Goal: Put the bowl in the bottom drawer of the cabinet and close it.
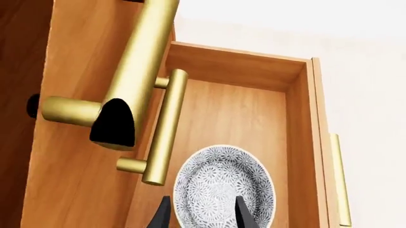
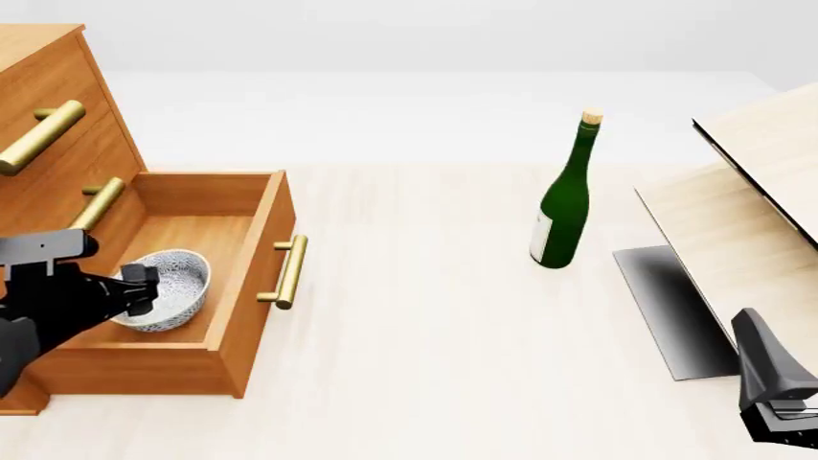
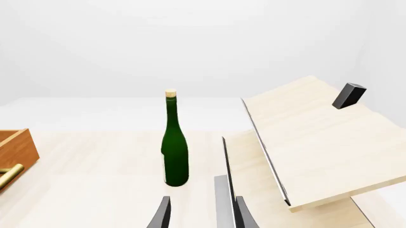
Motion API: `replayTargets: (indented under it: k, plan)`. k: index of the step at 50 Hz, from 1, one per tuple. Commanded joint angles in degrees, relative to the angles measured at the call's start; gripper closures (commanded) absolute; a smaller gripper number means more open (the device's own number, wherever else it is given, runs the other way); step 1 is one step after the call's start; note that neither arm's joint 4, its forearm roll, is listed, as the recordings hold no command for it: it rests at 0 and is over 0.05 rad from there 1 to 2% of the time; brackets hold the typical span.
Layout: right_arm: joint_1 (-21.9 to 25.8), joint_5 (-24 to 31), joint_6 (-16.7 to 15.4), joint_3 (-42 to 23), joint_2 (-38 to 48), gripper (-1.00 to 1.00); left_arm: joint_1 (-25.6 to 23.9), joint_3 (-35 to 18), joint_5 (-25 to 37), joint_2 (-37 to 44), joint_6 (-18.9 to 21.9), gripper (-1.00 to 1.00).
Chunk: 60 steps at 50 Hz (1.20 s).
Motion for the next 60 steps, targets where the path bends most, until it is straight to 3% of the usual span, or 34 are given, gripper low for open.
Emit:
replayTargets:
  k: [1, 38, 60]
  plan:
    - [0.01, 0.0, -0.01, 0.0, 0.01, -1.0, -0.8, -0.02, 2.46, -3.16, -0.5, -1.0]
    - [0.0, 0.0, 0.0, 0.0, 0.0, -1.0, -7.71, -1.77, 14.11, -16.58, -4.85, -1.0]
    - [-0.01, 0.0, 0.0, 0.0, 0.0, -1.0, -15.81, -3.75, 18.63, -21.52, -5.25, -1.0]
